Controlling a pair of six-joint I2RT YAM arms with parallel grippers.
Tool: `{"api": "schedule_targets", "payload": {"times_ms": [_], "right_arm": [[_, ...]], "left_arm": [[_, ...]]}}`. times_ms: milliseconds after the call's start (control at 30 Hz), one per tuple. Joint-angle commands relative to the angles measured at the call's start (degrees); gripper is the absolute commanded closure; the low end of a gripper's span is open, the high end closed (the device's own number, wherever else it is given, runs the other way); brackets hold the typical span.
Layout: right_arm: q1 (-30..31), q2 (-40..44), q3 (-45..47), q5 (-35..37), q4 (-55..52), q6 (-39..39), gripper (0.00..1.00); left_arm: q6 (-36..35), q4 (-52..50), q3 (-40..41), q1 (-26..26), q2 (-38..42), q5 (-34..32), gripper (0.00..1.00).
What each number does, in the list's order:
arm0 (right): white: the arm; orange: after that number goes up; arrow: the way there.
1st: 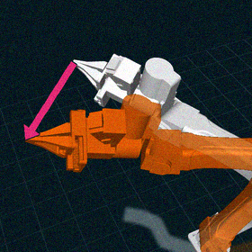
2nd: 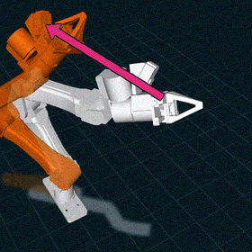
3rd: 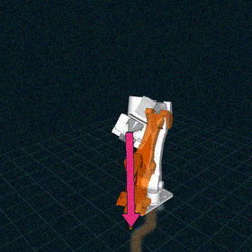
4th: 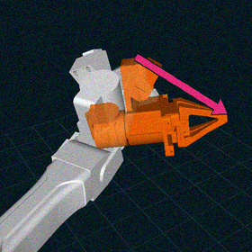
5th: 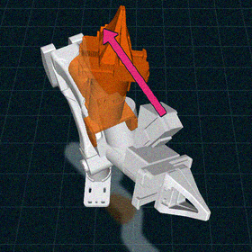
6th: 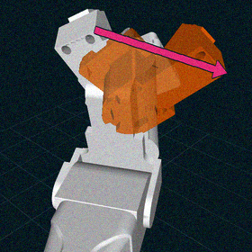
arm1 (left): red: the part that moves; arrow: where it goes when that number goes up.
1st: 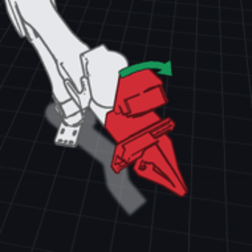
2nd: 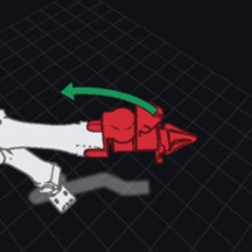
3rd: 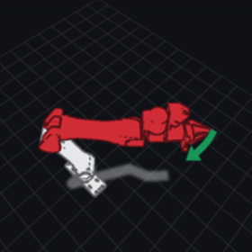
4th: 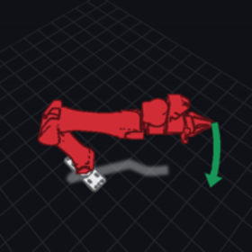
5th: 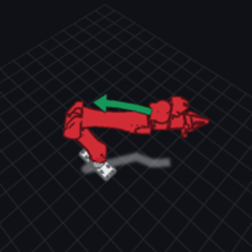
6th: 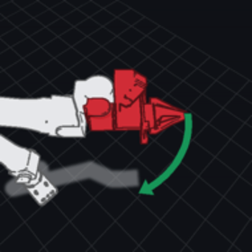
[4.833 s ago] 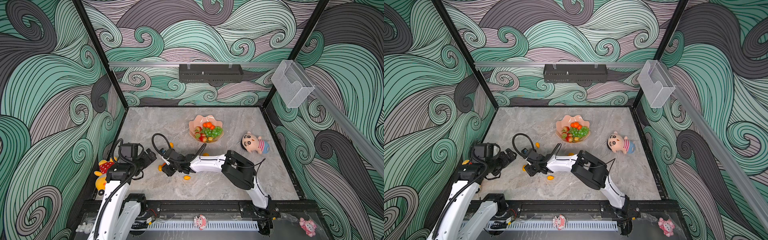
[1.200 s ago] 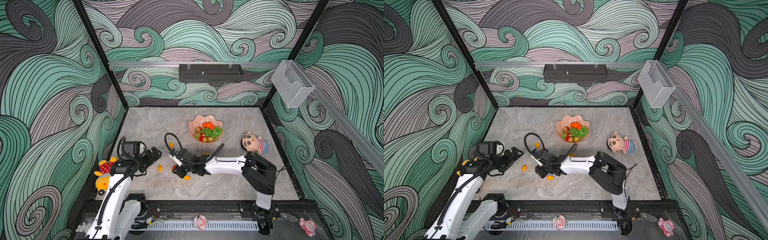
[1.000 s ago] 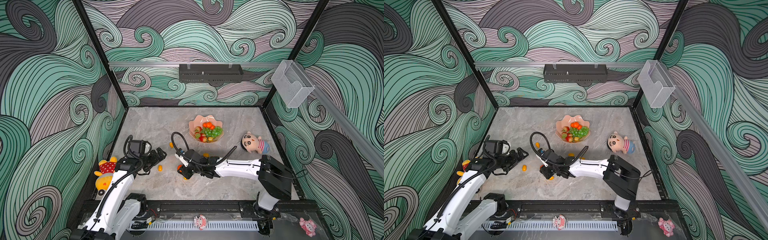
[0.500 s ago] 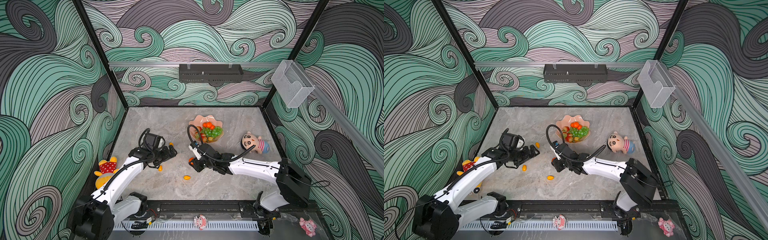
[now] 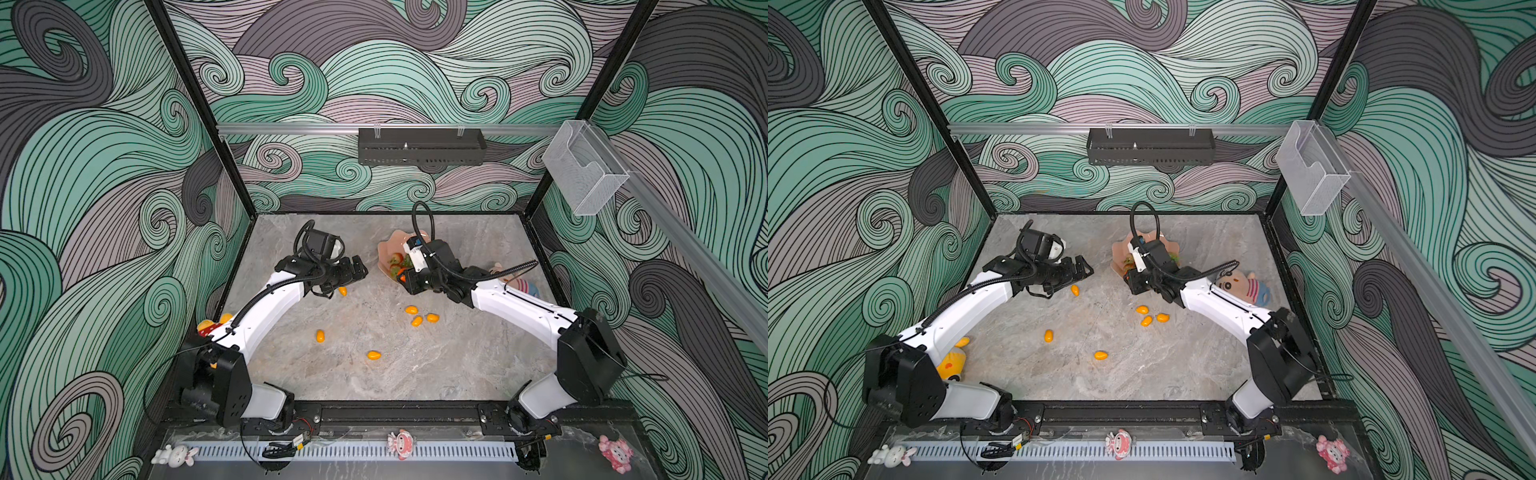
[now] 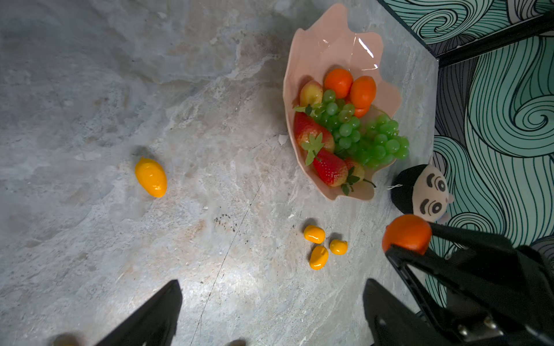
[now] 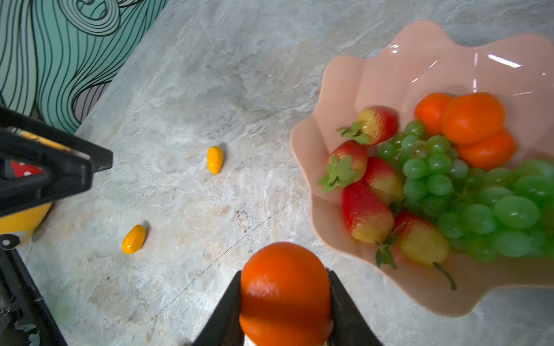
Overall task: Arrange fruit in a fruit bowl
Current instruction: Place the fruit in the fruit bowl.
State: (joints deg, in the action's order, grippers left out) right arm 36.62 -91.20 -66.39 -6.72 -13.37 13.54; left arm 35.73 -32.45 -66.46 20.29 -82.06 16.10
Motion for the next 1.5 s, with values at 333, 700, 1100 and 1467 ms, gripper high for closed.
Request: {"api": "schedule_targets", "payload": {"times_ms": [333, 700, 1100, 1467], "right_arm": [[-10.1, -19.5, -22.5, -8.2, -15.1, -7.5, 0.70], [-10.5, -35.3, -41.9, -7.5, -25.3, -12.3, 0.70], [-10.5, -43.6, -52.5, -4.0, -30.7, -13.5, 0.69], [-10.5, -44.2, -54.0, -3.3, -31.3, -13.2, 0.56]], "left_arm": [[-6.3, -0.2, -16.6, 1.3, -16.4, 1.2, 0.03], [-7.0, -0.1, -18.7, -1.6, -21.0, 5.2, 0.03], [-6.2, -0.1, -19.0, -2.4, -22.1, 6.8, 0.03], [-5.9, -0.2, -19.0, -2.8, -22.5, 7.1, 0.03]]}}
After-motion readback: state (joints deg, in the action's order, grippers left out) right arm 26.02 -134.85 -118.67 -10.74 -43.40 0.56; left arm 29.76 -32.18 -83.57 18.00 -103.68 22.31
